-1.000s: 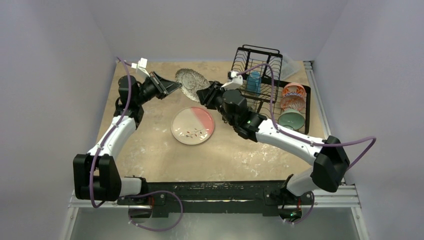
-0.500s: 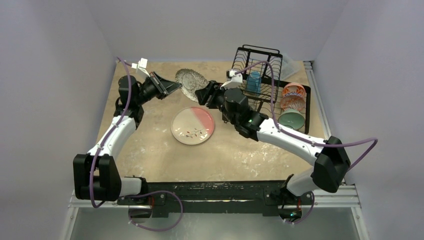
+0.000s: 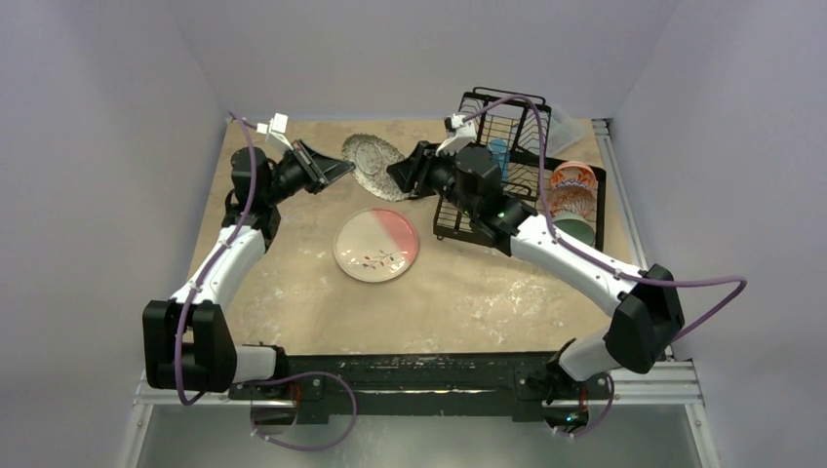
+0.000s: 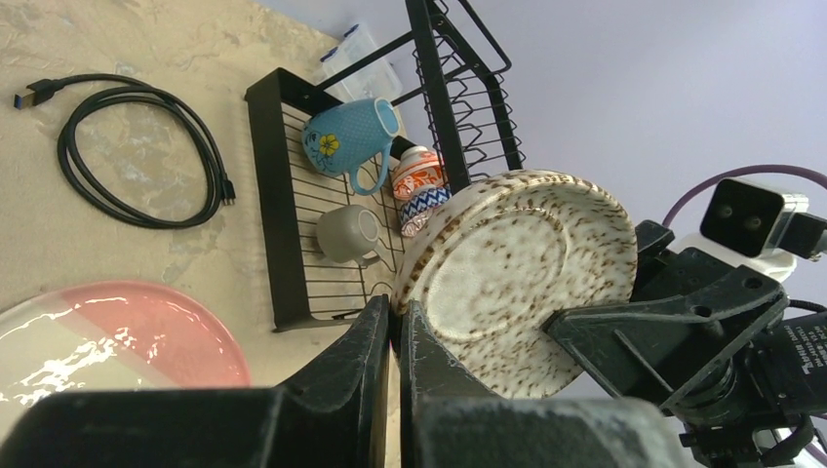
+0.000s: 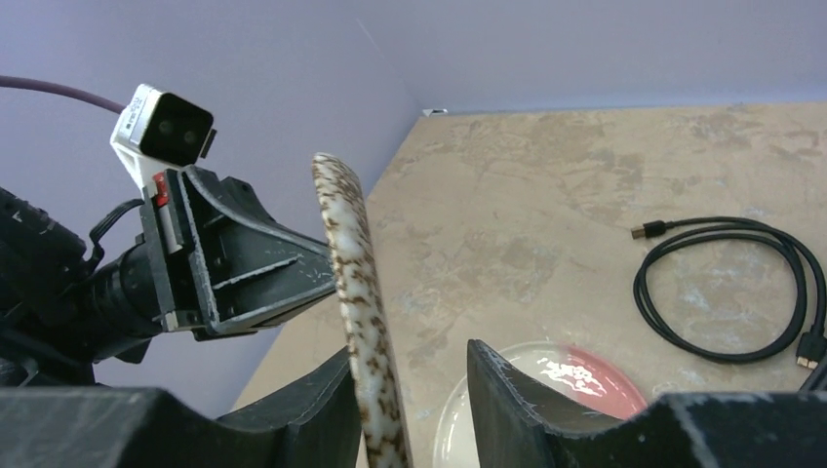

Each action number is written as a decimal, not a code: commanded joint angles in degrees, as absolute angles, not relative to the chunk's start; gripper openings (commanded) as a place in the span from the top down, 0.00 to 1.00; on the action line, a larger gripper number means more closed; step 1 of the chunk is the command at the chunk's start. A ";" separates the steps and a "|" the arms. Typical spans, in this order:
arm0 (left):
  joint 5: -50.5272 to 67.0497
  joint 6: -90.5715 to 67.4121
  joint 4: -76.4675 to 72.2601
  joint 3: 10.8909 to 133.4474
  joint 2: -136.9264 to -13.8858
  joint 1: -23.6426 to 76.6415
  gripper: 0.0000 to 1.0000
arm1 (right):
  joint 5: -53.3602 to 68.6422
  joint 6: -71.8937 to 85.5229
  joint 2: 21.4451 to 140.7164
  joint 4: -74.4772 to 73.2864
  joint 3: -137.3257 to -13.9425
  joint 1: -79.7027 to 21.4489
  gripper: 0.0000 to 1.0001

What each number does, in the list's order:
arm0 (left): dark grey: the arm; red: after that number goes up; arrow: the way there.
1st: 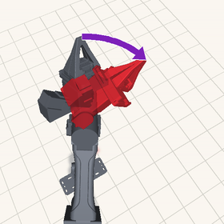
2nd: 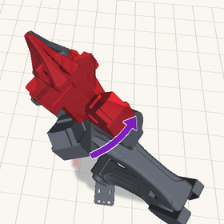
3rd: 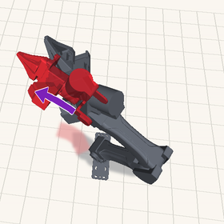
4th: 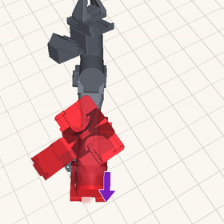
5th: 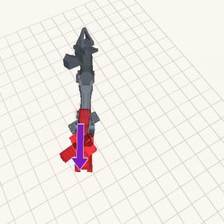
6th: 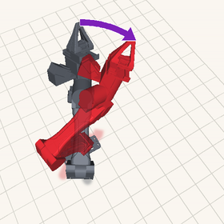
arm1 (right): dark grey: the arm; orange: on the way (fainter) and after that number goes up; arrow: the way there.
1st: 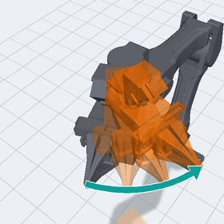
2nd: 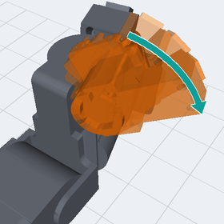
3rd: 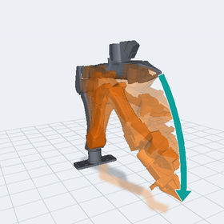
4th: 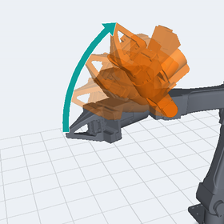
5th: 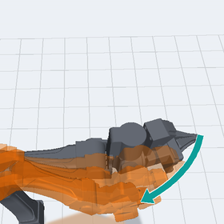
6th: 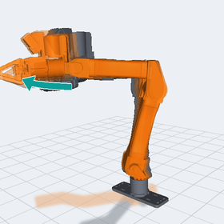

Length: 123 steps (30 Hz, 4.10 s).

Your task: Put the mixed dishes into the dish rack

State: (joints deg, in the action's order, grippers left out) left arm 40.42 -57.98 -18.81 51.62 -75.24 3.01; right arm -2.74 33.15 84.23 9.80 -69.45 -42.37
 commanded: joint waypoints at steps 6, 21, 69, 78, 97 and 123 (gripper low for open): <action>41.74 -59.23 -23.65 53.21 -74.23 2.63 1.00 | 3.64 29.12 84.22 10.36 -73.62 -42.10 0.91; 42.29 -46.61 -16.55 55.90 -66.99 2.64 0.56 | 1.75 9.81 75.95 8.93 -74.48 -42.05 1.00; 37.87 -35.95 -6.25 59.24 -73.78 8.01 0.55 | 63.10 -40.06 99.18 -15.08 -99.66 6.56 1.00; 38.42 -36.64 -6.76 59.33 -74.45 7.67 0.55 | 65.22 -42.69 103.35 -19.10 -102.46 6.53 1.00; 39.75 -38.70 -8.39 59.33 -76.03 6.55 0.55 | 66.33 -45.29 107.09 -23.22 -103.78 6.53 0.83; 40.61 -40.96 -9.19 59.15 -77.12 5.80 0.55 | 47.59 -25.02 91.53 -17.41 -99.34 -2.21 0.01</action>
State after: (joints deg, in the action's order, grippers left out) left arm 39.70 -40.05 -6.66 56.90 -77.06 6.37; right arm 54.33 -31.62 98.37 -21.82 -101.89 0.99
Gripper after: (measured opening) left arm 0.452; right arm 0.898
